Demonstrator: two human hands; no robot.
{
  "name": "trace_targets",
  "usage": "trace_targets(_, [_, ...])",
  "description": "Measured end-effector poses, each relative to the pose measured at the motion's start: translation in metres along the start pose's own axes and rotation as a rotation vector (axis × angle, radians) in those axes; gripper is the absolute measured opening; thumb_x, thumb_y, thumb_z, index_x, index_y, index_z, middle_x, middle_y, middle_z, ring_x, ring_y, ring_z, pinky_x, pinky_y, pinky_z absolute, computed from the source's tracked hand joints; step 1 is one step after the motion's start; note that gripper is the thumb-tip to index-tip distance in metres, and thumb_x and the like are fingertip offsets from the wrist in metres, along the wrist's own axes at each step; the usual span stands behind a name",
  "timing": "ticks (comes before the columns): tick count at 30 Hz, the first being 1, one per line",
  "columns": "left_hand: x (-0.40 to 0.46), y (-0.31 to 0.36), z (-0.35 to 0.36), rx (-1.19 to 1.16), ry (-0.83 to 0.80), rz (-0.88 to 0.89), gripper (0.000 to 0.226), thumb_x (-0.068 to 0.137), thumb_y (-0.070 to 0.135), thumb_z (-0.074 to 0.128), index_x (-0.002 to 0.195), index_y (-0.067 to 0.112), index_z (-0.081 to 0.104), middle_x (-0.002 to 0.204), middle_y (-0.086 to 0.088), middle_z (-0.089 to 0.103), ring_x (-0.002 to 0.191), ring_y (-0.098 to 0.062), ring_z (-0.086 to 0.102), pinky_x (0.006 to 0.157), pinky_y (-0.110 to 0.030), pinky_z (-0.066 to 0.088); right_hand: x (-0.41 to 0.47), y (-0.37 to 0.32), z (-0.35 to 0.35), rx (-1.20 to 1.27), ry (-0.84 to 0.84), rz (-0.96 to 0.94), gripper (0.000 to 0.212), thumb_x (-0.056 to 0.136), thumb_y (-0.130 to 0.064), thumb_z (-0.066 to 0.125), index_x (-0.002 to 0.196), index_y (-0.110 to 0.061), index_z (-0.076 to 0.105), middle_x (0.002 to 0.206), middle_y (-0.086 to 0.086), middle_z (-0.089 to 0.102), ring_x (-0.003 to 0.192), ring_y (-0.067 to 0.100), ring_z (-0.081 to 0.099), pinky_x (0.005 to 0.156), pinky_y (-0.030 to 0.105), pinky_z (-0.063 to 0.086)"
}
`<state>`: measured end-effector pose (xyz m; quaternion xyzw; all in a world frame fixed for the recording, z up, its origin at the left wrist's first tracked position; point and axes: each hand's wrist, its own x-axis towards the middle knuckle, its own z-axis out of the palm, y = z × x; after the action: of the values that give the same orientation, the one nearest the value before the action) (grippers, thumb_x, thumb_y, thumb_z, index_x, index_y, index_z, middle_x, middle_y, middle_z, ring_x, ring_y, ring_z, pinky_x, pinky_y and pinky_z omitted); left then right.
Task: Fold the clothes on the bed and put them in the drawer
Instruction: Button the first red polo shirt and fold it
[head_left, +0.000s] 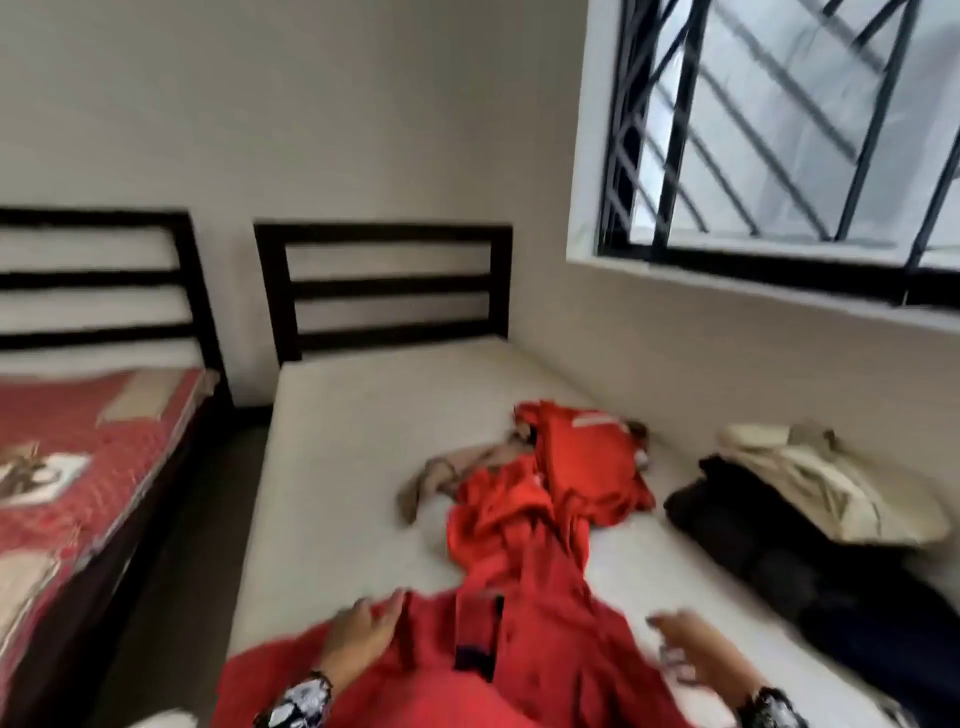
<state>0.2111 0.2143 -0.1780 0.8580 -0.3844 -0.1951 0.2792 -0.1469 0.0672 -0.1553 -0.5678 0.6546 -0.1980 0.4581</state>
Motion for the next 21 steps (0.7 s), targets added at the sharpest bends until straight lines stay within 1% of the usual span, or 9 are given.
trace_targets(2, [-0.012, 0.009, 0.015, 0.107, 0.066, 0.250, 0.069, 0.085, 0.060, 0.034, 0.127, 0.011, 0.057, 0.131, -0.012, 0.058, 0.124, -0.027, 0.051, 0.105, -0.031, 0.032, -0.008, -0.012, -0.003, -0.055, 0.049, -0.074, 0.017, 0.094, -0.013, 0.052, 0.078, -0.007, 0.055, 0.059, 0.008, 0.045, 0.050, 0.019, 0.041, 0.050, 0.026, 0.033])
trace_targets(5, [-0.039, 0.006, 0.041, 0.118, 0.120, 0.463, 0.060, 0.073, 0.050, 0.040, 0.110, 0.010, 0.064, 0.110, -0.009, 0.064, 0.107, -0.030, 0.058, 0.095, -0.029, 0.034, -0.036, -0.020, 0.021, -0.152, 0.078, -0.230, 0.020, 0.094, -0.014, 0.054, 0.077, -0.007, 0.061, 0.069, 0.004, 0.059, 0.065, 0.019, 0.053, 0.066, 0.033, 0.042])
trace_targets(8, [-0.062, 0.013, 0.061, 0.072, -0.078, 0.613, 0.037, 0.082, 0.042, 0.053, 0.108, 0.019, 0.062, 0.105, 0.003, 0.062, 0.102, -0.019, 0.057, 0.092, -0.029, 0.041, -0.052, -0.028, 0.055, -0.251, -0.048, -0.443, 0.010, 0.093, -0.011, 0.059, 0.093, -0.007, 0.068, 0.083, 0.000, 0.066, 0.072, 0.008, 0.057, 0.071, 0.018, 0.043])
trace_targets(10, [-0.079, 0.010, 0.069, 0.178, -0.190, 0.675, 0.040, 0.087, 0.047, 0.053, 0.120, 0.024, 0.057, 0.115, 0.008, 0.057, 0.110, -0.015, 0.053, 0.094, -0.031, 0.042, -0.060, -0.026, 0.080, -0.389, -0.169, -0.531, 0.017, 0.093, -0.009, 0.058, 0.107, -0.006, 0.068, 0.100, 0.006, 0.069, 0.088, 0.009, 0.061, 0.077, 0.015, 0.041])
trace_targets(12, [-0.096, -0.005, 0.081, 0.371, -0.202, 0.719, 0.044, 0.086, 0.050, 0.044, 0.121, 0.027, 0.057, 0.110, 0.009, 0.054, 0.104, -0.014, 0.054, 0.086, -0.030, 0.043, -0.063, -0.013, 0.109, -0.512, -0.307, -0.550, 0.029, 0.094, -0.018, 0.058, 0.121, -0.008, 0.062, 0.118, 0.008, 0.065, 0.109, 0.019, 0.060, 0.091, 0.019, 0.038])
trace_targets(14, [-0.118, -0.017, 0.082, 0.353, -0.207, 0.797, 0.035, 0.081, 0.044, 0.043, 0.106, 0.028, 0.063, 0.093, 0.011, 0.055, 0.084, -0.012, 0.060, 0.074, -0.027, 0.039, -0.064, -0.001, 0.128, -0.650, -0.358, -0.578, 0.042, 0.092, -0.035, 0.054, 0.130, -0.017, 0.055, 0.127, 0.006, 0.058, 0.118, 0.026, 0.054, 0.099, 0.028, 0.039])
trace_targets(16, [-0.131, -0.030, 0.083, 0.317, -0.195, 0.928, 0.027, 0.080, 0.040, 0.045, 0.099, 0.030, 0.061, 0.086, 0.013, 0.055, 0.078, -0.009, 0.056, 0.069, -0.027, 0.035, -0.068, 0.006, 0.135, -0.741, -0.314, -0.589, 0.038, 0.093, -0.043, 0.050, 0.125, -0.022, 0.056, 0.122, 0.005, 0.061, 0.115, 0.029, 0.055, 0.094, 0.038, 0.045])
trace_targets(18, [-0.139, -0.029, 0.068, 0.256, -0.292, 0.891, 0.029, 0.086, 0.047, 0.046, 0.103, 0.031, 0.063, 0.086, 0.013, 0.060, 0.079, -0.006, 0.059, 0.071, -0.024, 0.042, -0.075, 0.010, 0.137, -0.746, -0.301, -0.551, 0.031, 0.095, -0.047, 0.041, 0.106, -0.023, 0.057, 0.108, 0.007, 0.067, 0.106, 0.032, 0.060, 0.082, 0.040, 0.048])
trace_targets(21, [-0.123, -0.018, 0.050, -0.013, -0.319, 0.450, 0.046, 0.091, 0.059, 0.042, 0.125, 0.030, 0.055, 0.076, 0.005, 0.064, 0.085, -0.011, 0.063, 0.078, -0.029, 0.046, -0.080, 0.015, 0.144, -0.849, -0.255, -0.460, 0.032, 0.098, -0.048, 0.035, 0.103, -0.021, 0.054, 0.107, 0.009, 0.065, 0.106, 0.034, 0.060, 0.077, 0.039, 0.046])
